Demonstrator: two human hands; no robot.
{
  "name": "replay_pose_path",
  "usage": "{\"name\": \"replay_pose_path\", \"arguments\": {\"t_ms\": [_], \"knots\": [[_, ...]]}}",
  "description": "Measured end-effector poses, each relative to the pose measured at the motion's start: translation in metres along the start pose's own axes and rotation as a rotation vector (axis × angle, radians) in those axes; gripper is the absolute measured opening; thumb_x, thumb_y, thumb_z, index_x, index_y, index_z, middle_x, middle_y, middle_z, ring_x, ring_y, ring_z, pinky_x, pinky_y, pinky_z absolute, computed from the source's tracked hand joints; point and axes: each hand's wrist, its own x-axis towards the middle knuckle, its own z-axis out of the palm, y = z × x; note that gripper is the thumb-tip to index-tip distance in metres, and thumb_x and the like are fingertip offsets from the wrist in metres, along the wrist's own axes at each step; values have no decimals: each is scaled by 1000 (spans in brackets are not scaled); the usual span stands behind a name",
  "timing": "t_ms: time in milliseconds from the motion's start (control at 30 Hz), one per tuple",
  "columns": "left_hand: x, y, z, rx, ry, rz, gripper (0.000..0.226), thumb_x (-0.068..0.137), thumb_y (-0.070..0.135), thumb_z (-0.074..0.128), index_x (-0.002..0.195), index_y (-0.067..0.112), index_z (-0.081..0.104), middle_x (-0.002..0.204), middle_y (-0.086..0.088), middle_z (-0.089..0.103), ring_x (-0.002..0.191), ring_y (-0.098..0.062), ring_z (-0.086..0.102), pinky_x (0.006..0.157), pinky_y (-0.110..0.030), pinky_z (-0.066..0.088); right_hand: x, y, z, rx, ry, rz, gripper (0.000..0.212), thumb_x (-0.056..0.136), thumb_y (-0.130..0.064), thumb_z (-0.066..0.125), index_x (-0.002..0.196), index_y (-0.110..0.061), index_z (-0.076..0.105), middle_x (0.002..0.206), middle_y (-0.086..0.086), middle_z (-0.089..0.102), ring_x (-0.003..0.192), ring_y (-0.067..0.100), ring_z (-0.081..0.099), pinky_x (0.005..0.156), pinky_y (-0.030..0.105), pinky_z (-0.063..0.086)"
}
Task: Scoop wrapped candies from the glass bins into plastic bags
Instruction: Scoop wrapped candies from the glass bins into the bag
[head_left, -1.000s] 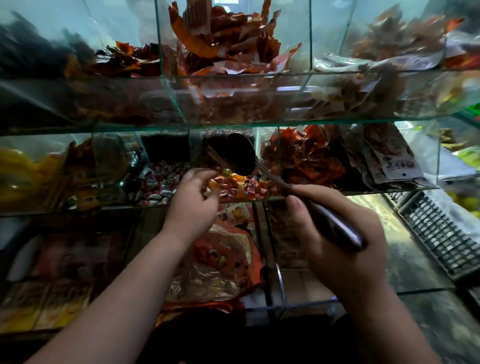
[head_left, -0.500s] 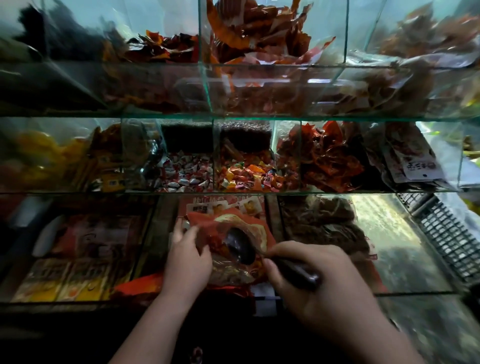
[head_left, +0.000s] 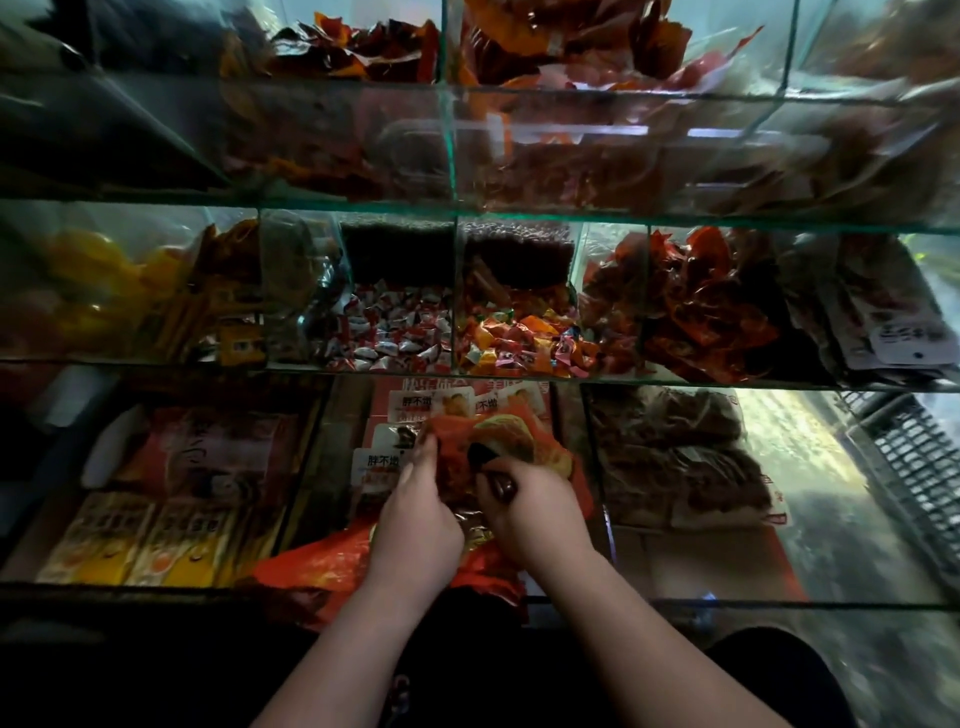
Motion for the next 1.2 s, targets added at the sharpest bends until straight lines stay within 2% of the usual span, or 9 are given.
{"name": "replay_pose_path", "arguments": {"t_ms": [200, 300, 433, 633, 733, 833, 933, 1033, 1200], "knots": [[0, -1, 2, -27, -12, -6, 71, 99, 4, 44, 161, 27, 17, 166, 8, 22, 148, -16, 30, 103, -20, 30, 3, 0, -6, 226, 72, 67, 18, 90, -38, 71, 98, -25, 80, 92, -7, 79, 85, 10, 73, 72, 21, 57], [0, 0, -1, -60, -15, -12, 68, 100, 5, 42, 161, 25, 17, 166, 8, 21, 150, -15, 26, 113, -28, 30, -4, 3, -20, 384, 70, 106, 10, 88, -37, 72, 84, -32, 79, 82, -17, 77, 78, -2, 71, 67, 17, 56], [-3, 1, -4, -79, -38, -21, 68, 102, 9, 44, 161, 25, 15, 166, 9, 18, 151, -13, 21, 110, -22, 21, -22, 0, -48, 599, 141, 210, 24, 88, -30, 76, 69, -44, 77, 78, -24, 76, 77, -9, 70, 64, 4, 49], [-8, 3, -6, -112, -68, -6, 66, 104, 17, 47, 161, 28, 15, 166, 11, 16, 151, -12, 19, 108, -22, 20, -52, 13, -86, 853, 275, 374, 7, 88, -37, 78, 83, -34, 82, 75, -3, 80, 75, 19, 79, 72, 38, 65], [-14, 7, -6, -77, -44, -14, 66, 103, 25, 52, 160, 30, 18, 167, 8, 15, 151, -17, 22, 115, -31, 26, -62, 18, -101, 849, 273, 359, 23, 83, -53, 73, 87, -33, 82, 80, -2, 81, 79, 20, 79, 78, 48, 64], [-22, 13, -5, 31, 119, 83, 63, 98, 28, 59, 155, 28, 32, 166, 13, 6, 153, -17, 9, 119, -37, 19, -70, 22, -112, 844, 320, 346, 30, 79, -61, 72, 90, -35, 81, 80, -5, 81, 79, 17, 79, 79, 49, 64], [-28, 19, -2, 93, 255, 343, 50, 94, 16, 64, 143, 21, 50, 160, 9, 26, 150, -12, 17, 117, -30, 15, -76, 25, -118, 917, 336, 381, 35, 76, -59, 75, 90, -27, 81, 80, 3, 81, 77, 25, 80, 79, 54, 63], [-28, 26, 5, 108, 106, 347, 52, 99, 23, 57, 149, 21, 44, 158, 9, 32, 148, -11, 24, 116, -25, 18, -82, 27, -125, 978, 364, 403, 32, 78, -50, 78, 89, -20, 81, 79, 11, 80, 75, 33, 79, 75, 55, 63], [-12, 33, 13, 292, -85, 191, 59, 103, 45, 41, 155, 21, 29, 159, -2, 32, 148, -22, 25, 123, -43, 21, -94, 25, -142, 1019, 352, 387, 8, 84, -25, 83, 89, -19, 81, 78, 15, 79, 72, 35, 79, 65, 46, 65]]}}
